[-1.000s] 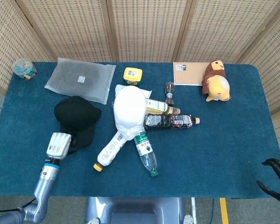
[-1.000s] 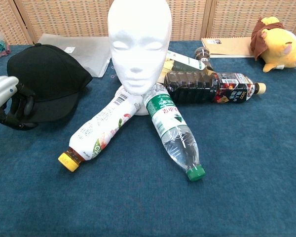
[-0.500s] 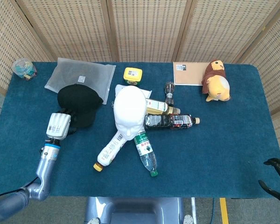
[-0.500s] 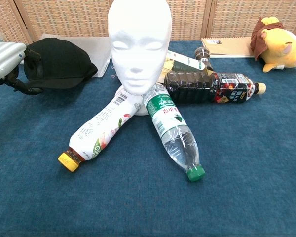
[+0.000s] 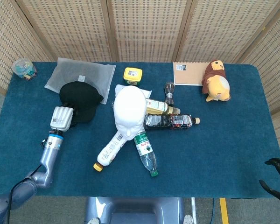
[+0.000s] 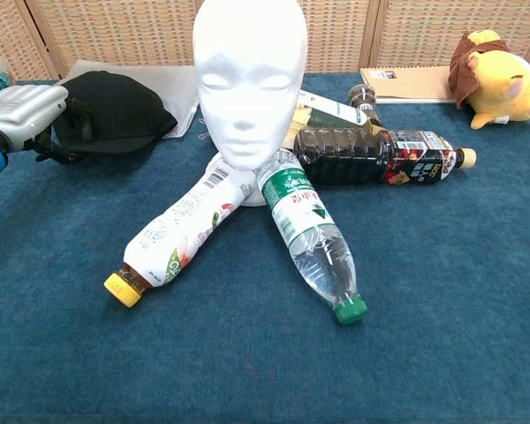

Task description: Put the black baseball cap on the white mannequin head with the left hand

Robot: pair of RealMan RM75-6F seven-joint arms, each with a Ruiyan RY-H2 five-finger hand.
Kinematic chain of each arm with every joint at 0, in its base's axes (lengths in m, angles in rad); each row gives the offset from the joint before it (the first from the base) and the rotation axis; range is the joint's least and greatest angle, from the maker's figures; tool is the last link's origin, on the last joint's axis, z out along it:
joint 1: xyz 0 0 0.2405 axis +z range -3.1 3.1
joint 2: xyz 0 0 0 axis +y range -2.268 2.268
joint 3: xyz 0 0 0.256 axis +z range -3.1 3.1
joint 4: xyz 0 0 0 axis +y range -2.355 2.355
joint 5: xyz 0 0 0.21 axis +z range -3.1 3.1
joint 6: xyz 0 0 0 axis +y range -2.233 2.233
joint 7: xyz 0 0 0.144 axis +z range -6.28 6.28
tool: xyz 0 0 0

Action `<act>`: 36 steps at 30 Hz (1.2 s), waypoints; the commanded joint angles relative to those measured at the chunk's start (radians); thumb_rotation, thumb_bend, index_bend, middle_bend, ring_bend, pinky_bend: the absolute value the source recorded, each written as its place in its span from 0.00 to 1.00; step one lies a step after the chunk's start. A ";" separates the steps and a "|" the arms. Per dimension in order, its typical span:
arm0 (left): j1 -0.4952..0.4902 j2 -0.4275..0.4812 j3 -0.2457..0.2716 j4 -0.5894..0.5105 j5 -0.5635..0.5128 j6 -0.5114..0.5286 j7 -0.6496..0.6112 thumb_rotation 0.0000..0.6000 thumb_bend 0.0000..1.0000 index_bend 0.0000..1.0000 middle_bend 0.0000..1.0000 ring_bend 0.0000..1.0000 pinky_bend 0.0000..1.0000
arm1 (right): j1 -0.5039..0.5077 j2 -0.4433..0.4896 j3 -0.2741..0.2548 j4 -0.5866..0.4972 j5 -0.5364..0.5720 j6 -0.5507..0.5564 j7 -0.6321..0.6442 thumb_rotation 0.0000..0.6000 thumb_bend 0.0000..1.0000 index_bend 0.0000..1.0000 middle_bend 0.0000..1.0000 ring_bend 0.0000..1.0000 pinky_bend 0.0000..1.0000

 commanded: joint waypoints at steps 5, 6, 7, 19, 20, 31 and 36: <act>0.032 0.025 0.038 -0.024 0.067 0.164 -0.078 1.00 0.53 0.62 0.47 0.42 0.73 | 0.000 0.000 0.002 0.008 0.002 -0.001 0.012 1.00 0.17 0.37 0.34 0.36 0.32; 0.036 0.036 0.045 -0.031 0.083 0.193 -0.085 1.00 0.53 0.64 0.49 0.43 0.74 | 0.000 -0.001 0.002 0.010 0.002 -0.001 0.015 1.00 0.17 0.37 0.34 0.36 0.32; 0.041 0.048 0.052 -0.040 0.099 0.223 -0.091 1.00 0.53 0.65 0.50 0.45 0.75 | 0.000 -0.001 0.002 0.012 0.001 -0.001 0.018 1.00 0.17 0.37 0.34 0.36 0.32; 0.038 0.258 0.048 -0.253 0.216 0.453 -0.024 1.00 0.50 0.74 0.56 0.49 0.76 | 0.002 -0.007 0.005 0.033 -0.013 0.014 0.050 1.00 0.17 0.37 0.34 0.36 0.32; 0.035 0.276 0.044 -0.277 0.223 0.463 -0.008 1.00 0.50 0.74 0.56 0.49 0.76 | 0.002 -0.009 0.005 0.034 -0.016 0.017 0.052 1.00 0.17 0.37 0.34 0.36 0.32; -0.013 0.429 -0.032 -0.507 0.260 0.521 0.144 1.00 0.49 0.74 0.56 0.49 0.76 | 0.003 -0.016 0.005 0.056 -0.022 0.025 0.081 1.00 0.17 0.37 0.34 0.36 0.32; -0.063 0.449 -0.096 -0.565 0.234 0.504 0.192 1.00 0.49 0.74 0.56 0.49 0.76 | 0.009 -0.016 0.010 0.066 -0.015 0.015 0.096 1.00 0.17 0.37 0.34 0.36 0.32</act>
